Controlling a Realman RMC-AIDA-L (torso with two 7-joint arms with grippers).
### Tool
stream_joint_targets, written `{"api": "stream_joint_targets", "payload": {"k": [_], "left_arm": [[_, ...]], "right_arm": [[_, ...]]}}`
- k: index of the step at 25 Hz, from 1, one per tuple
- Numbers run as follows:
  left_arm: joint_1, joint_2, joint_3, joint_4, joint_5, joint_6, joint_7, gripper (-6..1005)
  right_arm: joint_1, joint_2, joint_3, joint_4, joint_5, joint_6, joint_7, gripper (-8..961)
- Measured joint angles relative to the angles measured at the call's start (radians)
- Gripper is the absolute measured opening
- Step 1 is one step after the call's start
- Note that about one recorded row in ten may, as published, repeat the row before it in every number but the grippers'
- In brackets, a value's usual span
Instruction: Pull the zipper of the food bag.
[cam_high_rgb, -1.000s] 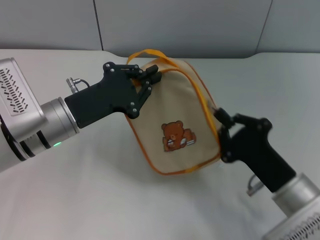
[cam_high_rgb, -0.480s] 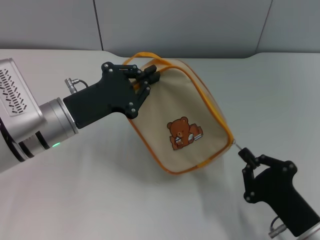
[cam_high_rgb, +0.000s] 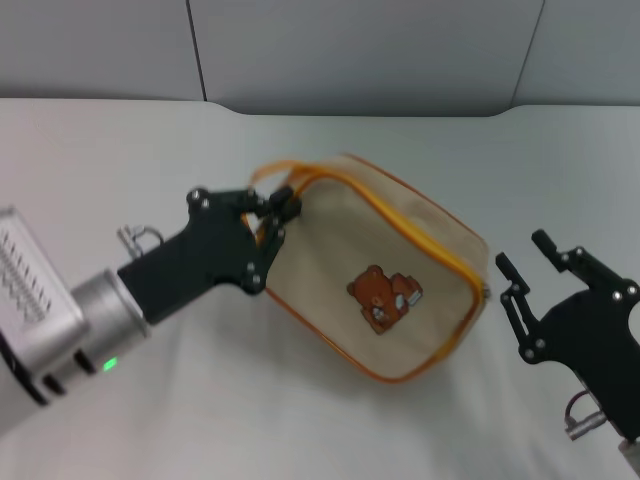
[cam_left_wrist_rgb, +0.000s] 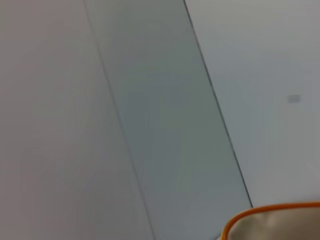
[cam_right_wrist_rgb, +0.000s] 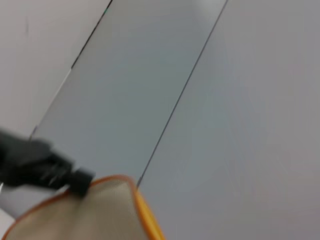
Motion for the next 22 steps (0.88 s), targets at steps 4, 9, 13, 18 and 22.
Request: {"api": "stream_joint_targets", "payload": {"k": [4,9,13,18,22], "left_arm": [[0.063,0.0,-0.059,-0.077,0.0,0.046,0.046,166],[0.158,0.003,-0.175,-0.096,0.002,0.16,0.029,174],[0.208,0.01,-0.152,-0.011,0.021,0.251,-0.1,241],[0.239,0.02,0.021,0.224,0.106,0.348,-0.382,402],[0.255,0.028,0.117,0.345,0.168,0.398,-0.501,564]], "right_arm": [[0.03,-0.001,0.0,-0.033,-0.003,-0.003,0.116,244],[0.054,-0.006,0.001,-0.05,-0.005,-0.006,0.208,511],[0.077,-0.006,-0.005,-0.095,-0.007,-0.011,0.343,695],[0.14,-0.018,-0.092,-0.266,-0.106,-0.09,0.713,768],[0.189,-0.013,-0.188,-0.496,-0.193,-0.203,1.033,769]]}}
